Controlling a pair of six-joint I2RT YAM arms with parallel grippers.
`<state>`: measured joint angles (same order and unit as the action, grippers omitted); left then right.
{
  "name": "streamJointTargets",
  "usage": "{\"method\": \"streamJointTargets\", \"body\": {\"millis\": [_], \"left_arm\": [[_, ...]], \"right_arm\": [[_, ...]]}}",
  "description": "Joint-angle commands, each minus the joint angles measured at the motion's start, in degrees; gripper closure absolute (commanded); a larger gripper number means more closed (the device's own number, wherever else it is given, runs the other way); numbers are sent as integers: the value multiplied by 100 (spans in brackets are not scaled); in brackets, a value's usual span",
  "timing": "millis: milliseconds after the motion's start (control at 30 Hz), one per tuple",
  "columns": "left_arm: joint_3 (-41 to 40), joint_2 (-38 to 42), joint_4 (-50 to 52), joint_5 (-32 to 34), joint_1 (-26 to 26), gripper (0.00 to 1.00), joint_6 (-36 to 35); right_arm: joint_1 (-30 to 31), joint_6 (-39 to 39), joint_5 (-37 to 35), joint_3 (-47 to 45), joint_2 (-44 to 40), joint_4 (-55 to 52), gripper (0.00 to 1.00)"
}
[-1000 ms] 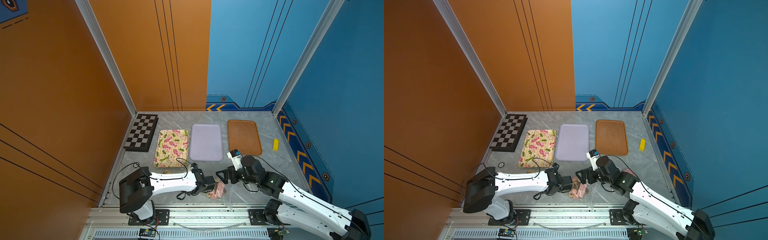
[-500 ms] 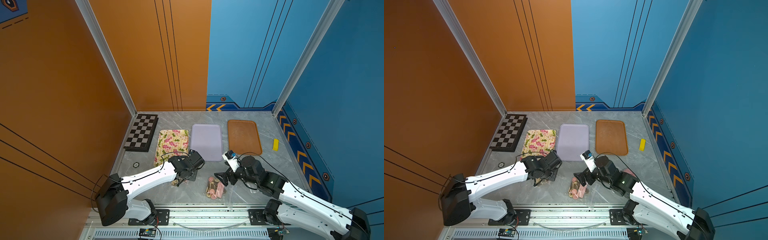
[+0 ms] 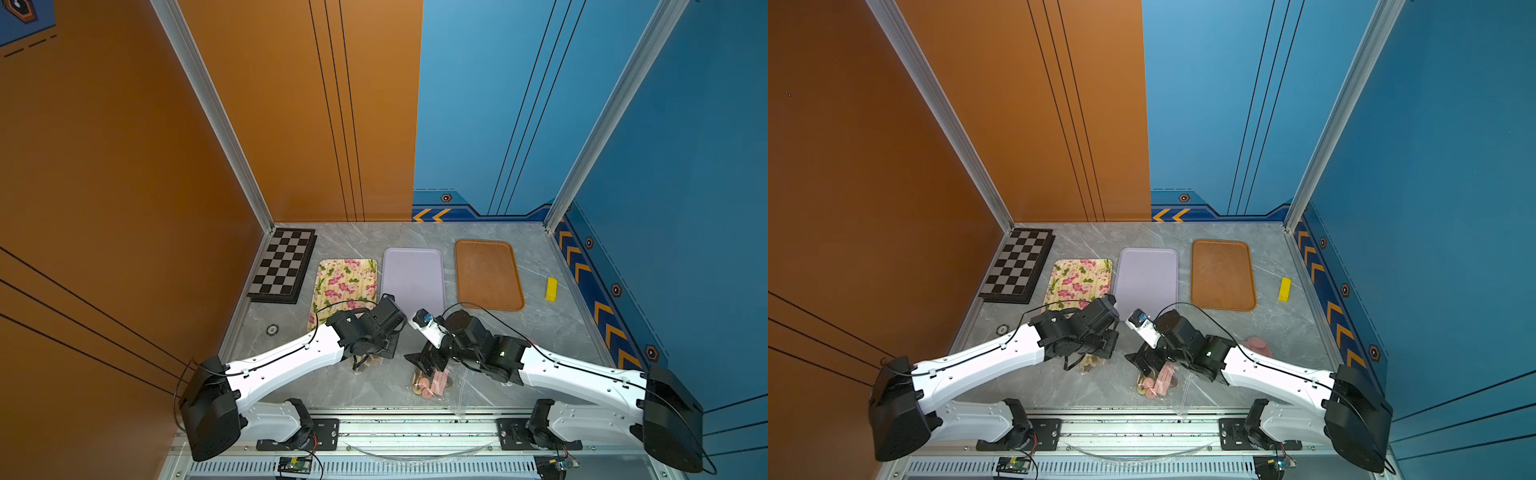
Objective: Pour cookies out of the ziploc bag
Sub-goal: Open the ziploc bag at the center of the board.
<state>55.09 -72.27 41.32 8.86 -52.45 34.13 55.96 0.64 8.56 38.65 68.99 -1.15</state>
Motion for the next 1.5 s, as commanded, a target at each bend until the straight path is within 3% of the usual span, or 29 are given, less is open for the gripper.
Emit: {"method": "streamJointTargets", "body": {"millis": [0, 167, 300, 767, 1067, 1233, 1467], "left_arm": [[125, 325, 28, 17, -117, 100, 124], [190, 551, 216, 324, -356, 100, 319], [665, 571, 702, 982, -764, 100, 517], [509, -441, 795, 1215, -562, 100, 546], [218, -337, 387, 1049, -423, 100, 523], [-57, -12, 20, 723, -311, 100, 470], [-285, 202, -177, 697, -282, 100, 515]], "right_arm": [[-23, -108, 212, 232, 88, 408, 3], [-16, -82, 237, 204, -23, 390, 3], [-22, -56, 253, 135, -280, 275, 3], [-59, 6, 153, -271, -551, 323, 1], [-305, 97, 413, -438, 108, 1108, 3], [-479, 120, 803, -65, 835, 1427, 12], [-470, 181, 1126, 333, 1523, 1708, 12]]}}
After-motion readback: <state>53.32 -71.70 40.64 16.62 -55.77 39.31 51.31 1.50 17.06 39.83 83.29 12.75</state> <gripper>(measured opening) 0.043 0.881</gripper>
